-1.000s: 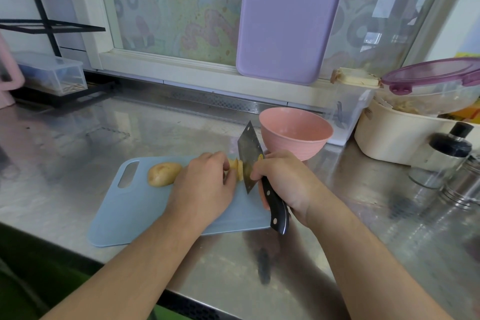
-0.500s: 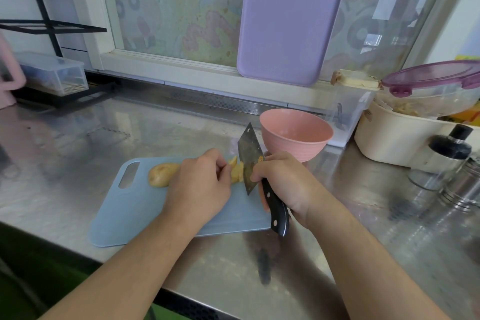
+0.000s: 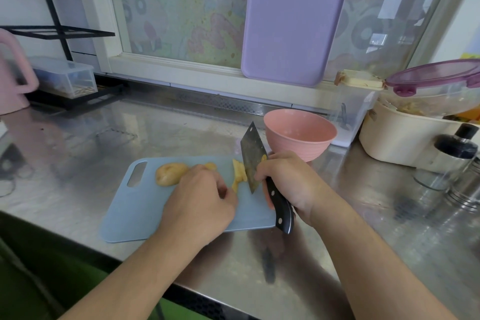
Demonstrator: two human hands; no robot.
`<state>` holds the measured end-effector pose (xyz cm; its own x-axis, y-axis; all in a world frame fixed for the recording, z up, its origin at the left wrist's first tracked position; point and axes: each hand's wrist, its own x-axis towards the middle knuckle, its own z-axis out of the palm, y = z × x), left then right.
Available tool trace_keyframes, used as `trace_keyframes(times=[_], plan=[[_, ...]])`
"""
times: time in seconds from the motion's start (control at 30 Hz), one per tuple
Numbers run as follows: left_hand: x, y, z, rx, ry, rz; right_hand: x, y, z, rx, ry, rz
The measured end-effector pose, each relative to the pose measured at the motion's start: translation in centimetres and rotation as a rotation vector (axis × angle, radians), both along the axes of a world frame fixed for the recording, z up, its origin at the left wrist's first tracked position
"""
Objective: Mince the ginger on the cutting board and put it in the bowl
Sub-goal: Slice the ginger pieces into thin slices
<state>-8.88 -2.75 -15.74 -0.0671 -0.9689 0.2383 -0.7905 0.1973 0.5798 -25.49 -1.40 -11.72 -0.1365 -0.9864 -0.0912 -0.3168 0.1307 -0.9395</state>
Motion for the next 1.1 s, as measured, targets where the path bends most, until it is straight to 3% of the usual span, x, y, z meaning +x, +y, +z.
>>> trace_keyframes(times=[0.27,0.43,0.63,0.97,1.1], plan=[[0.4,1.0,0.0,-0.06,0.007,-0.025,-0.2,0.1,0.5,0.002,0.035,0.014],[0.0,0.7,-0.2,-0.107,-0.157,-0.076,-0.1,0.1,0.3,-0.003,0.031,0.017],[-0.7,0.2,-0.2,-0.14,-0.227,-0.008,-0.1,0.3,0.7,0.0,0.039,0.013],[0.0,-0.3,-0.7,-0.057,-0.074,0.039,0.3,0.8,0.9,-0.022,0.004,0.073],[0.8,-0.9,-1.1,0.015,0.134,-0.042,0.4,0.8,0.8,0.016,-0.001,0.087]])
